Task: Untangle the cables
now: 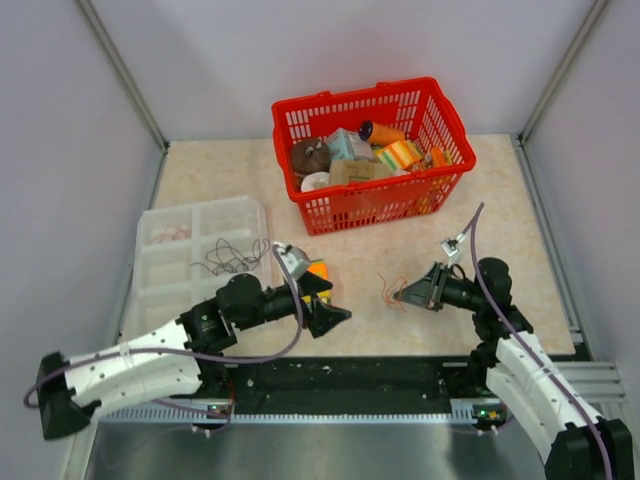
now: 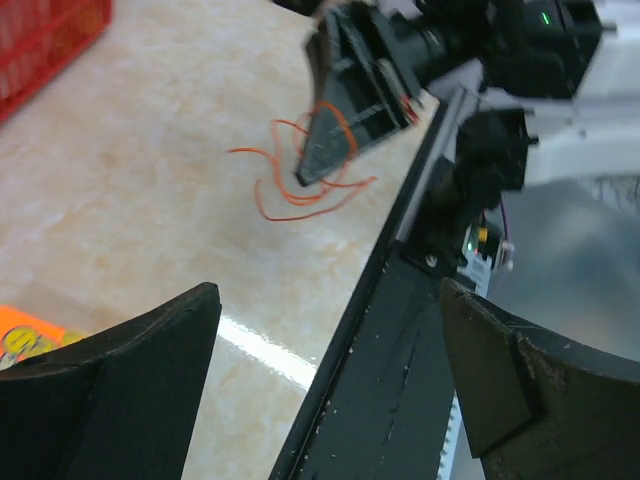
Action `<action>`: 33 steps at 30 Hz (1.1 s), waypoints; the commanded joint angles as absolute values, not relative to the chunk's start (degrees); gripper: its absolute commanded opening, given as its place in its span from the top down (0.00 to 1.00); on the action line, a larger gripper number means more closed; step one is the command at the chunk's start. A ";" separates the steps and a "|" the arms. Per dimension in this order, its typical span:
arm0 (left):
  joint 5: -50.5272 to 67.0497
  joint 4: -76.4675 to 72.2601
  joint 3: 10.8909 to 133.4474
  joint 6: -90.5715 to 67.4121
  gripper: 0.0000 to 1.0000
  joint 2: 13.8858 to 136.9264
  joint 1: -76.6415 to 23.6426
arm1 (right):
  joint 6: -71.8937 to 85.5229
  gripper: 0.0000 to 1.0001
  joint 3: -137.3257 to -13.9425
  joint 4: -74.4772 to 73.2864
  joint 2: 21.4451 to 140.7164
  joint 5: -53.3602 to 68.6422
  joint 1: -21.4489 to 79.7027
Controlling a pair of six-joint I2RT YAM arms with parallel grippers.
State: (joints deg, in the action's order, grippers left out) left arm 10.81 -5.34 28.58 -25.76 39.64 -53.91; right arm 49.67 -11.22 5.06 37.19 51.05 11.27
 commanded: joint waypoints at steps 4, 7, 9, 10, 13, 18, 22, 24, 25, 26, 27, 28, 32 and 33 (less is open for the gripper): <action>-11.15 -10.20 42.52 7.61 0.05 58.23 -77.77 | 52.73 1.00 -17.05 -1.74 32.00 51.86 12.13; -16.68 -12.73 45.87 16.49 0.05 68.00 -82.86 | 53.78 1.00 -17.67 -3.42 30.85 51.68 12.30; -21.68 -17.29 46.40 24.57 0.08 72.66 -85.24 | 55.10 1.00 -17.49 -3.52 30.33 51.59 12.30; -24.75 -19.66 46.84 27.39 0.11 75.12 -86.12 | 55.72 1.00 -17.23 -3.17 29.97 51.77 12.22; -30.48 -25.38 47.72 34.52 0.25 80.93 -87.10 | 57.39 1.00 -16.44 -2.20 28.83 51.86 12.48; -36.38 -38.40 47.28 41.21 0.38 87.53 -87.71 | 57.48 1.00 -16.70 -2.90 27.51 52.29 12.48; -37.79 -41.65 48.95 42.80 0.53 90.52 -87.80 | 57.31 1.00 -16.26 -2.99 26.81 52.29 12.57; -38.58 -42.45 49.66 43.59 0.63 91.31 -87.98 | 57.57 1.00 -15.91 -2.64 26.81 52.38 12.48; -38.67 -42.10 50.01 43.77 0.68 91.67 -87.98 | 57.57 1.00 -15.73 -2.29 26.81 52.56 12.48; -38.67 -41.66 50.27 44.20 0.73 91.84 -88.15 | 57.39 1.00 -15.82 -2.29 26.89 52.56 12.57; -38.85 -40.96 50.53 44.47 0.77 92.11 -88.33 | 57.04 1.00 -15.91 -2.46 26.89 52.38 12.57; -39.11 -40.26 50.80 44.39 0.81 92.20 -88.42 | 56.87 1.00 -15.91 -2.90 27.07 52.12 12.57; -39.99 -38.41 49.58 43.25 0.85 91.32 -89.03 | 56.25 1.00 -16.96 -3.34 27.95 51.50 12.48; -40.16 -38.41 49.05 42.81 0.84 90.62 -89.03 | 55.99 1.00 -17.22 -3.43 28.30 51.33 12.48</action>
State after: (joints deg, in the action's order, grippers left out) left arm -38.85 -34.41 47.59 43.70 92.40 -88.66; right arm 56.84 -15.09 -4.03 27.55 50.46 11.90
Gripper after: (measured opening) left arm 0.297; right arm 0.007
